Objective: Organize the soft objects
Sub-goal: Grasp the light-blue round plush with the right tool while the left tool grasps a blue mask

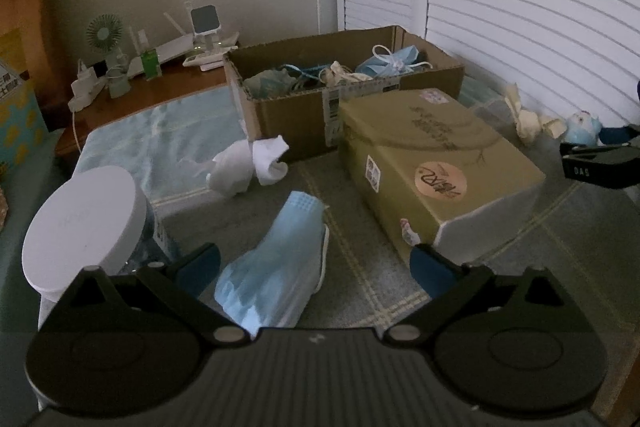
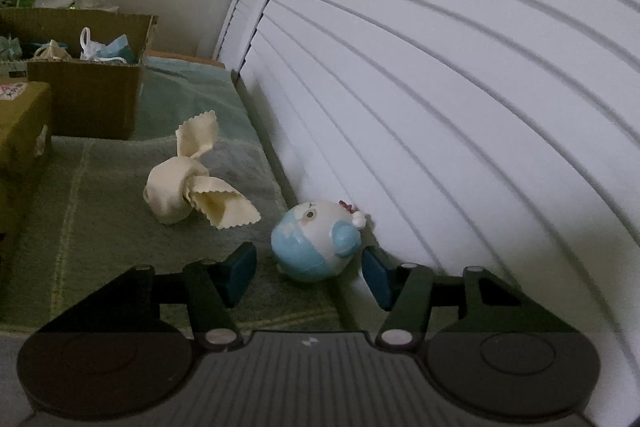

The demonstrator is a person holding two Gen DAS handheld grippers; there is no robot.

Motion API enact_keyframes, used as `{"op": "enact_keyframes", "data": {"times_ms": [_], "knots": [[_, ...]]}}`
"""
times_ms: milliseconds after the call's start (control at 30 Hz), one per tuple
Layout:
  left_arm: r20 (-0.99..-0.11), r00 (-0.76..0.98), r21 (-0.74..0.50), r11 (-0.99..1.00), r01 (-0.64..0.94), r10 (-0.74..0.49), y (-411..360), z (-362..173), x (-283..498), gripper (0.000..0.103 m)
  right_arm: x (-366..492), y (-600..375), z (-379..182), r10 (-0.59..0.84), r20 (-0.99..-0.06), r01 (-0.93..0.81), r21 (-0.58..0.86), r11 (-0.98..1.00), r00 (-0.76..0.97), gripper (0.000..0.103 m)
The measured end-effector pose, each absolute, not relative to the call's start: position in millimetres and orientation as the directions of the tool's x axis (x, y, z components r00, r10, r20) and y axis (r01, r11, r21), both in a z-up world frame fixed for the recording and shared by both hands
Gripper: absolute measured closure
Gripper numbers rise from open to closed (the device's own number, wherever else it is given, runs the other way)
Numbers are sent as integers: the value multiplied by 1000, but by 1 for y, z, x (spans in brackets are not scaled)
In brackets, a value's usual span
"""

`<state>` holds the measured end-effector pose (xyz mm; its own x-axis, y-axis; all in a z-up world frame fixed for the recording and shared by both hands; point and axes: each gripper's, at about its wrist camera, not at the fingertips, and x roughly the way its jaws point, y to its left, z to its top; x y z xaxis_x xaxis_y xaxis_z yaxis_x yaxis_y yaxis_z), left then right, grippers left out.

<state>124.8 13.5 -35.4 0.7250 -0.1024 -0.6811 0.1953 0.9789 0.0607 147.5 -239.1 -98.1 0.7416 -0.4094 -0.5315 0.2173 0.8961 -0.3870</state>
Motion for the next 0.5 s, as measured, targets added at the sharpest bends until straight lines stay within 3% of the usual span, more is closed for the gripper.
{"op": "enact_keyframes", "data": {"times_ms": [100, 200, 333, 500], "knots": [[-681, 725, 60, 979, 196, -104, 14, -36, 126, 4, 149, -240, -98, -411, -532, 217, -389, 895, 741, 54], [-681, 724, 59, 978, 199, -106, 15, -38, 127, 9, 149, -243, -97, -404, -534, 216, -380, 899, 742, 54], [-680, 727, 78, 976, 203, -97, 16, -39, 128, 24, 146, -244, -95, -389, -537, 207, -367, 907, 749, 55], [-684, 725, 105, 971, 214, -86, 20, -42, 132, 26, 142, -241, -90, -363, -535, 184, -358, 915, 763, 55]]}}
